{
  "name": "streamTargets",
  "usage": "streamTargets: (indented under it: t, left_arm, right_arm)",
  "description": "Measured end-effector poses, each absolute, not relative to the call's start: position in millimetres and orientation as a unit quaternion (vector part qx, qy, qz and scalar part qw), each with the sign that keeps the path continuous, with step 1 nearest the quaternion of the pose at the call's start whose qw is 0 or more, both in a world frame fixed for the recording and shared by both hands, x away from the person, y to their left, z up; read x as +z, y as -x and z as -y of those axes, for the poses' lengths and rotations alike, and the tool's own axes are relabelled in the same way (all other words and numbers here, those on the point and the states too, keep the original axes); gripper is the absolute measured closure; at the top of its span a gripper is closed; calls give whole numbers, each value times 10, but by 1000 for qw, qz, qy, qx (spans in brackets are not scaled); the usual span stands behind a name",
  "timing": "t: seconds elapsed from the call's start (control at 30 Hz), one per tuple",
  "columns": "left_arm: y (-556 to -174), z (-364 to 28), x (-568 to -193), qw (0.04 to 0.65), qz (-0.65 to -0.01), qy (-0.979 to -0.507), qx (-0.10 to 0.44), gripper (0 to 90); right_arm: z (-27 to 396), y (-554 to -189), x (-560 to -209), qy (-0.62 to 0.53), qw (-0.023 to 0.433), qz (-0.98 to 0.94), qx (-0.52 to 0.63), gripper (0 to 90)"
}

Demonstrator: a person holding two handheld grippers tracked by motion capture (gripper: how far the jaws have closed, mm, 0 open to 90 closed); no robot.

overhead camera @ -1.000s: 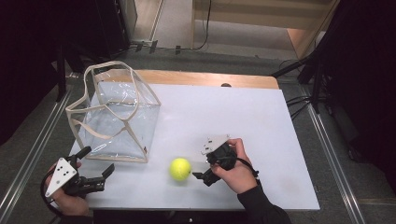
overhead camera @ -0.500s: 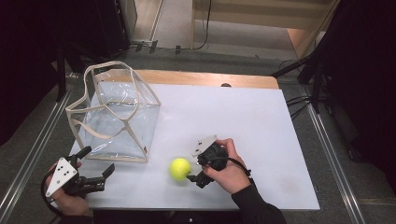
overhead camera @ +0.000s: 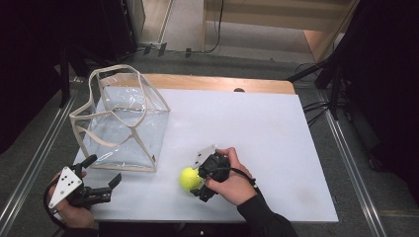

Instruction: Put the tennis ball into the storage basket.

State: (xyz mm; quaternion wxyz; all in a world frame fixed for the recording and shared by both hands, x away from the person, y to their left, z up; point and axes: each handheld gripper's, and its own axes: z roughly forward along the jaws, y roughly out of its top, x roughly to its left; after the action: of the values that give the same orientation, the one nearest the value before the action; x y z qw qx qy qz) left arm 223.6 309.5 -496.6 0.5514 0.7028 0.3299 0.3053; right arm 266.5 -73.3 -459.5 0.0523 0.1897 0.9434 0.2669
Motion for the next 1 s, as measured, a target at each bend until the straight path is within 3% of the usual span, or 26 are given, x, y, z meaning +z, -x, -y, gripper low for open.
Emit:
streamTargets:
  t: [1.0]
  left_arm:
    - [-2238, -3080, -4965, 547, -326, -707, 307, 3]
  right_arm:
    - [392, -2829, -4785, -180, 19, -963, 202, 29]
